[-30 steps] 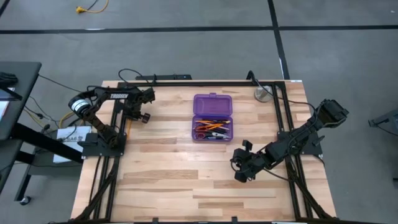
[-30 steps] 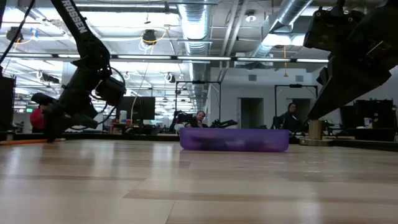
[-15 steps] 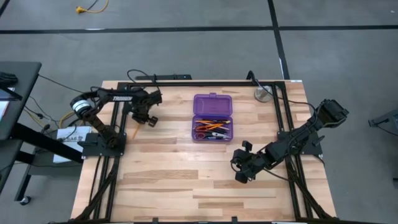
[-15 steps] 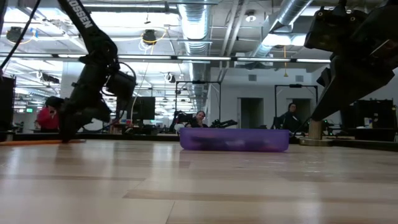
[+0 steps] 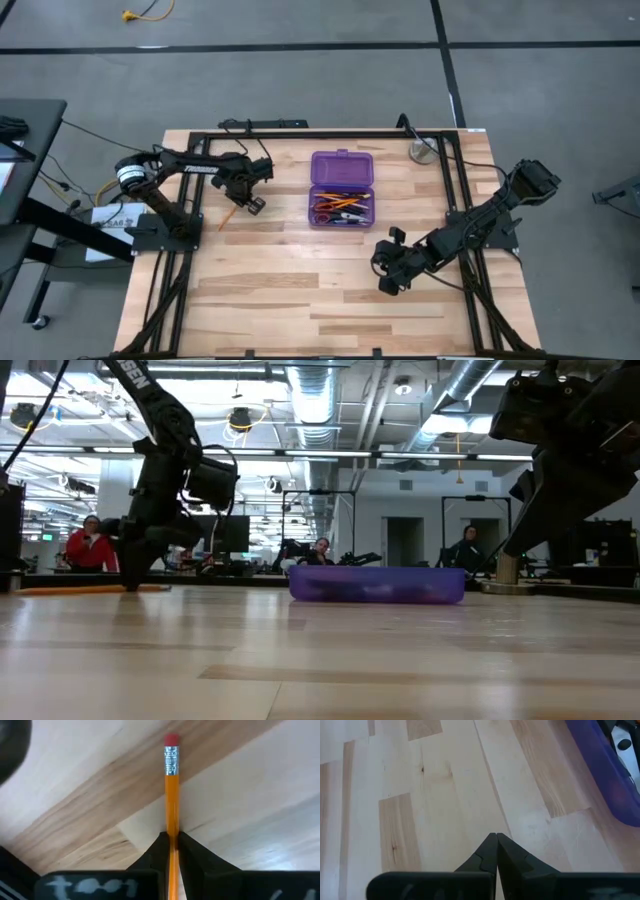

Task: Pick & place school supplies into a supply box
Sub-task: Put the orange pencil into the pencil box

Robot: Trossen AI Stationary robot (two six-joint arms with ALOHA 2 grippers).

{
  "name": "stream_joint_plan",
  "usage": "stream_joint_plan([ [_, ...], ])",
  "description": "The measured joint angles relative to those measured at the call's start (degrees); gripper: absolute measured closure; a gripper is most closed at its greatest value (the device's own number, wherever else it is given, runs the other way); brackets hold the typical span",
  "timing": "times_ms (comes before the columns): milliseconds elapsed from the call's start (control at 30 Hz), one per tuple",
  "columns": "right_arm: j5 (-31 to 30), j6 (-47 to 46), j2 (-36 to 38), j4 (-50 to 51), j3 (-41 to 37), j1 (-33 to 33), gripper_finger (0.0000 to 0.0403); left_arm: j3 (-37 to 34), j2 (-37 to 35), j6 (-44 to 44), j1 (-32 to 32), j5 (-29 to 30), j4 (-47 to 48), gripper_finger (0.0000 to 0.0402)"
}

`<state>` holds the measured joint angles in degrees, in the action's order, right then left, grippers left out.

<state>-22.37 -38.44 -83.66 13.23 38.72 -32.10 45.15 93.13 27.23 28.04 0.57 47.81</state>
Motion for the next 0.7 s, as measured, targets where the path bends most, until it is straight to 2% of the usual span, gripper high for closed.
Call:
stream_joint_plan([
  [100, 0.00, 0.00, 0.00, 0.00, 0.00, 0.00, 0.0403, 1.92, 0.21, -0.10, -2.24, 0.19, -0.30, 0.0396],
  [200, 0.00, 0.00, 0.00, -0.02, 0.00, 0.00, 0.0403, 4.79, 0.41, -1.30, -4.56, -3.15, -5.73, 0.0399],
  [400, 0.01, -0.07, 0.00, -0.01, 0.00, 0.00, 0.0403, 11.30, 0.25, -6.13, -8.43, -2.32, -7.93, 0.0401],
  [567, 0.55, -0.09, 0.00, 0.00, 0.00, 0.00, 0.0403, 18.25, 0.23, -8.11, -10.52, 1.69, -0.30, 0.0399],
  [700, 1.61, -0.09, 0.00, -0.01, 0.00, 0.00, 0.0403, 24.21, 0.17, -10.39, -11.75, 3.80, 1.18, 0.0399],
])
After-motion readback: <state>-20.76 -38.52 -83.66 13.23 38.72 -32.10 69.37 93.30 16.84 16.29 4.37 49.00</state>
